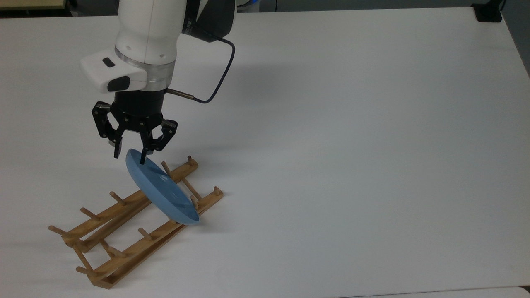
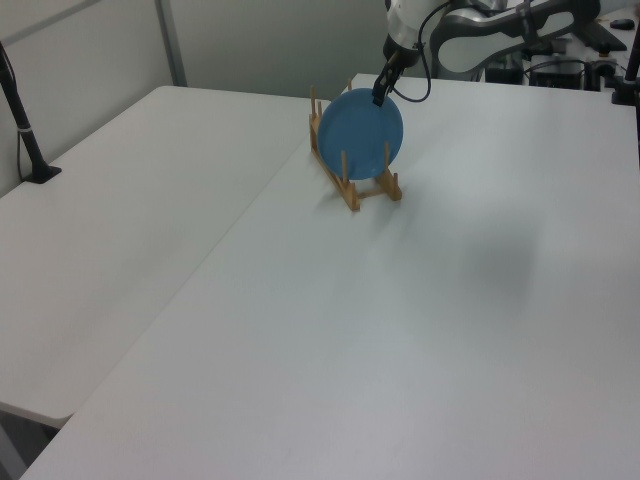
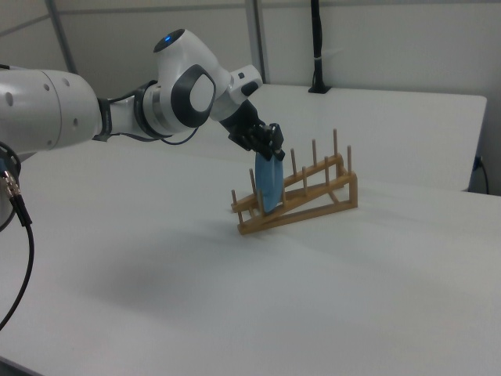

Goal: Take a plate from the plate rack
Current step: 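Close the gripper on the blue plate's rim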

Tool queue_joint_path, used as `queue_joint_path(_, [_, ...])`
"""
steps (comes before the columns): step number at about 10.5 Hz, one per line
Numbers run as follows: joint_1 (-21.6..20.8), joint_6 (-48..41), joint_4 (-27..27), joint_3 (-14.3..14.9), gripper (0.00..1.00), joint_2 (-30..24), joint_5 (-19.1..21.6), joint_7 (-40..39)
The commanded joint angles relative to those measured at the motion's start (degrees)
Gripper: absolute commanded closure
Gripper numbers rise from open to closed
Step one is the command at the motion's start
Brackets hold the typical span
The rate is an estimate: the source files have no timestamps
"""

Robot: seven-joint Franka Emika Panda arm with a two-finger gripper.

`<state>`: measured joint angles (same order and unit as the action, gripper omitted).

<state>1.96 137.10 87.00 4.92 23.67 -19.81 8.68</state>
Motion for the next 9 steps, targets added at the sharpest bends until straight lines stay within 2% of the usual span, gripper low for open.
queue_joint_path(1, [-0.38, 0.71, -0.78, 0.35, 0.75, 0.15, -1.29, 1.52])
queue_joint_path(5, [0.06, 0.71, -0.69, 0.35, 0.97, 0.15, -1.98, 1.08])
queue_joint_path(6, [0.15, 0.71, -0.78, 0.44, 1.0, 0.06, -2.86, 0.91])
queue_joint_path(9, [1.47, 0.62, -0.78, 0.44, 1.0, -1.78, -3.83, 0.47])
